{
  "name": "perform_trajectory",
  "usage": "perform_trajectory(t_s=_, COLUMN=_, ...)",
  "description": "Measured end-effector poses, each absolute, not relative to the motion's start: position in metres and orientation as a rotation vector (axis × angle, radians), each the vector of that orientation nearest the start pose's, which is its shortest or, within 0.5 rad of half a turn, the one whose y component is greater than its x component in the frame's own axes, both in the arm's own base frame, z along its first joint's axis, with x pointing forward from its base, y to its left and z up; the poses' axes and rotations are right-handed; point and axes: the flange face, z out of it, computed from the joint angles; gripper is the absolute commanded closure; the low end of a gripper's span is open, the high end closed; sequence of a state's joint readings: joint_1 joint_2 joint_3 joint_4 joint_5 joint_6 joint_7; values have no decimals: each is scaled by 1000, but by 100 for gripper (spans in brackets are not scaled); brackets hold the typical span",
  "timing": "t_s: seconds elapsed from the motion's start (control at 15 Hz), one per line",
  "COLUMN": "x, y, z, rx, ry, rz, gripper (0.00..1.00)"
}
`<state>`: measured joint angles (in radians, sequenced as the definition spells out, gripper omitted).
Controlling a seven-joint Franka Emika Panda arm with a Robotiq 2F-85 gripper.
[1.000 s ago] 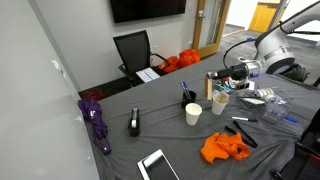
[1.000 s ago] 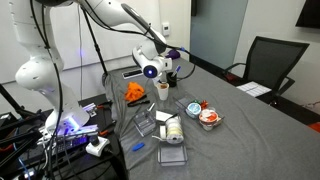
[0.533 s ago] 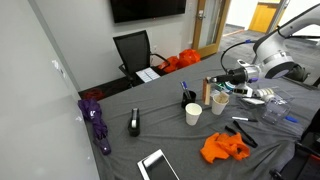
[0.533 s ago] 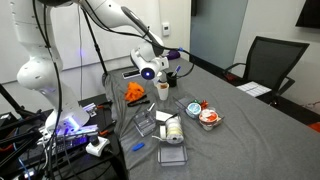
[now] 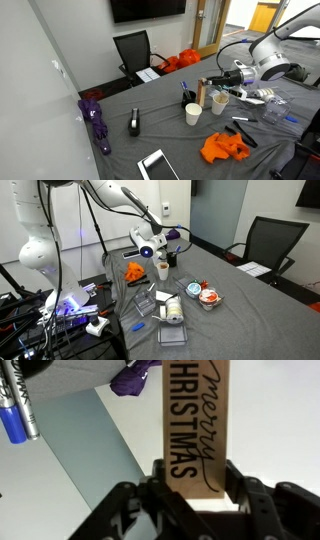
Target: Move the wooden object from the clear container to the white cup
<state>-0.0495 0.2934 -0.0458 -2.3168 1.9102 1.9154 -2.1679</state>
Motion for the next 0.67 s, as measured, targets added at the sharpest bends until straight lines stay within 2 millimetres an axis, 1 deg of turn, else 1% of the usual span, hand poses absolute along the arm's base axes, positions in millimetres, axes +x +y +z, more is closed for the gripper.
perform_trajectory(t_s=0.33, x=519, y=30, z=227, rx=-1829, ry=-627, rz=-1233, gripper=69)
perform_trajectory(t_s=0.67, x=518, y=37, z=224, rx=-1855, ry=-730, rz=-1264, gripper=69)
